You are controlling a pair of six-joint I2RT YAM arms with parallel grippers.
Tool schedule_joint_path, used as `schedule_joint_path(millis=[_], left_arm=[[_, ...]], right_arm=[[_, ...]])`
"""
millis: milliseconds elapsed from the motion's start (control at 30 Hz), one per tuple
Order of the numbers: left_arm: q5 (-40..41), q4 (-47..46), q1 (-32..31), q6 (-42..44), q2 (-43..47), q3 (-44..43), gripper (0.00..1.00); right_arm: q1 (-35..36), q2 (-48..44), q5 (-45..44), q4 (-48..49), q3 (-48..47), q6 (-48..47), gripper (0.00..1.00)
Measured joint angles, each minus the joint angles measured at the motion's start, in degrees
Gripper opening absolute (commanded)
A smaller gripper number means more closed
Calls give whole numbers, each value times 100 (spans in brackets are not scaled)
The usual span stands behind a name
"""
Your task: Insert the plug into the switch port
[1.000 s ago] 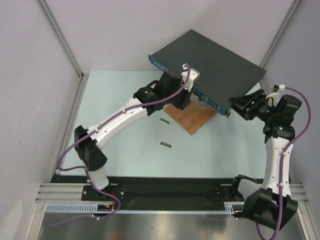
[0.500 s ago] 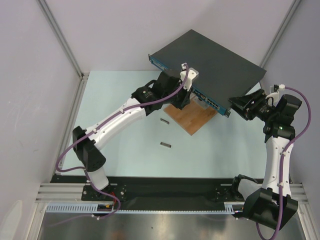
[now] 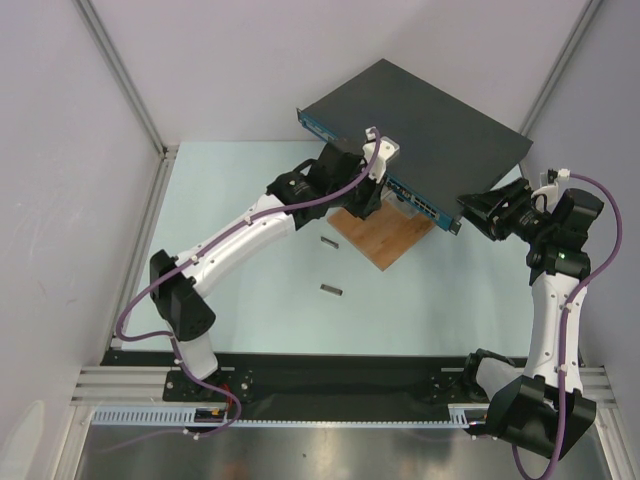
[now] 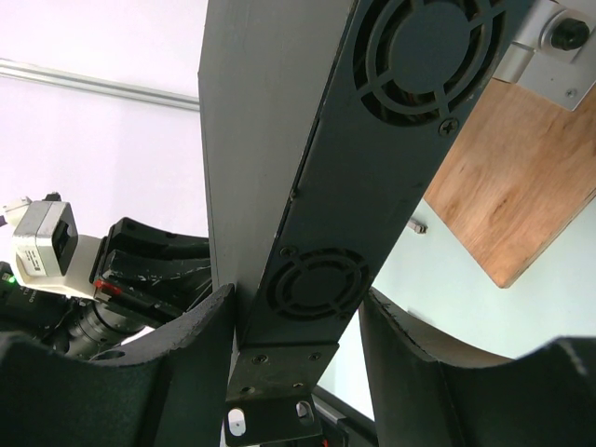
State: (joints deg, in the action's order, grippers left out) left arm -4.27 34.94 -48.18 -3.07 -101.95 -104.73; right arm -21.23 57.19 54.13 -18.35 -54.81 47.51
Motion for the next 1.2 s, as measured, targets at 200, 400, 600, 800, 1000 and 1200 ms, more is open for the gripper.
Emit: schedule_joint_path(millis=[200, 400, 600, 800, 1000, 1200], left_arm=[[0, 28, 7, -101, -2, -22, 1], [0, 35, 22, -199, -2, -31, 0], [-109, 31, 74, -208, -2, -28, 0], [-229, 26, 146, -208, -2, -28, 0], [-369, -4, 199, -210, -2, -26, 0], [-389, 101, 210, -299, -72, -138, 0]], right_arm=[[0, 2, 7, -17, -9, -17, 28], [0, 2, 13, -17, -9, -22, 28], [0, 17, 26, -22, -20, -37, 28], [0, 33, 39, -37, -37, -46, 28], [0, 39, 39, -61, -50, -63, 28], [0, 72, 66, -79, -74, -81, 27]])
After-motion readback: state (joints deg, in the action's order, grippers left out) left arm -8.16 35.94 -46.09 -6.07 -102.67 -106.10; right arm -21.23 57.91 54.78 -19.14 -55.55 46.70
